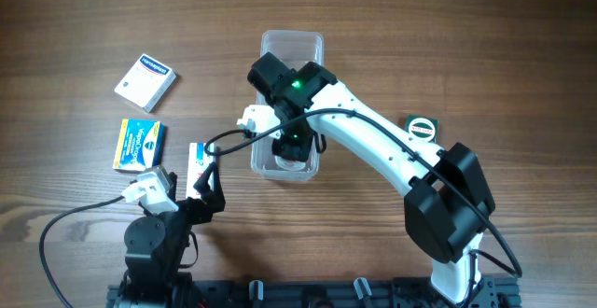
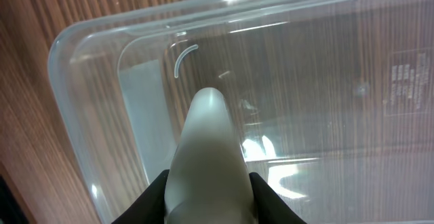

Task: Pack container
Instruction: 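Lower the bottle into the container and open the right gripper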

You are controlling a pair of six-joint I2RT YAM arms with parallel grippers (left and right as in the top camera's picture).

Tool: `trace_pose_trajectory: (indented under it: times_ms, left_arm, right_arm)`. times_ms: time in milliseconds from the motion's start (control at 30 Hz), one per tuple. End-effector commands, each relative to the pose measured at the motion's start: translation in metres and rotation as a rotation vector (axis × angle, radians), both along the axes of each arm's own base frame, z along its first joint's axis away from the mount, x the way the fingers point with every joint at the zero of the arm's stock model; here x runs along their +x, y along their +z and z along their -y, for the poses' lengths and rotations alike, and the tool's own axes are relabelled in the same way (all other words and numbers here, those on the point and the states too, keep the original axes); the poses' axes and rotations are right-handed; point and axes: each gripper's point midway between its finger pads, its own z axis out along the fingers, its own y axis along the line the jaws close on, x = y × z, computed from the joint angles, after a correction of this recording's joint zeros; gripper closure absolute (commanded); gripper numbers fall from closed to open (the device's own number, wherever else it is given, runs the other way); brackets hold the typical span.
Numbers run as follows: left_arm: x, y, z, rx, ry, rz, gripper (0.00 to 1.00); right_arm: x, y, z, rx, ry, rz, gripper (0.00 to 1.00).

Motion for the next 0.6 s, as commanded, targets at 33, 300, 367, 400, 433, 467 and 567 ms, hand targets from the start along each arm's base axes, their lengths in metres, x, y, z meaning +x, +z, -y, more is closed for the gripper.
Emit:
trace_pose_trajectory:
  times_ms: [33, 300, 367, 400, 433, 467, 567]
  left_arm:
    - [0.0002, 0.0002, -0.0002, 0.008, -0.005, 0.005, 0.00]
    - [0.0002, 0.0002, -0.0002, 0.008, -0.005, 0.005, 0.00]
    - [0.0002, 0.0002, -0.0002, 0.008, -0.005, 0.005, 0.00]
    - [0.0002, 0.0002, -0.0002, 0.008, -0.005, 0.005, 0.00]
    - [0.0002, 0.0002, -0.0002, 0.008, -0.005, 0.005, 0.00]
    - [0.0002, 0.0002, -0.0002, 0.008, -0.005, 0.005, 0.00]
    - [0.0002, 0.0002, -0.0002, 0.008, -0.005, 0.005, 0.00]
  right_arm:
    - [-0.0087, 0.0035, -0.0011, 0.010, -0.005, -0.021, 0.63]
    - [-0.0112, 0.0038, -0.0021, 0.017, -0.003, -0.034, 0.46]
    - [-0.0125, 0.0037, -0.0010, 0.012, -0.004, -0.039, 0.47]
    - [-0.0124, 0.0038, -0.0009, 0.012, -0.003, -0.039, 0.47]
    - [-0.0123, 0.0040, -0.0011, 0.013, -0.003, -0.038, 0.47]
    - [-0.0123, 0.0041, -0.0011, 0.013, -0.003, -0.038, 0.47]
    - [-0.0124, 0.0043, -0.0012, 0.014, -0.003, -0.039, 0.51]
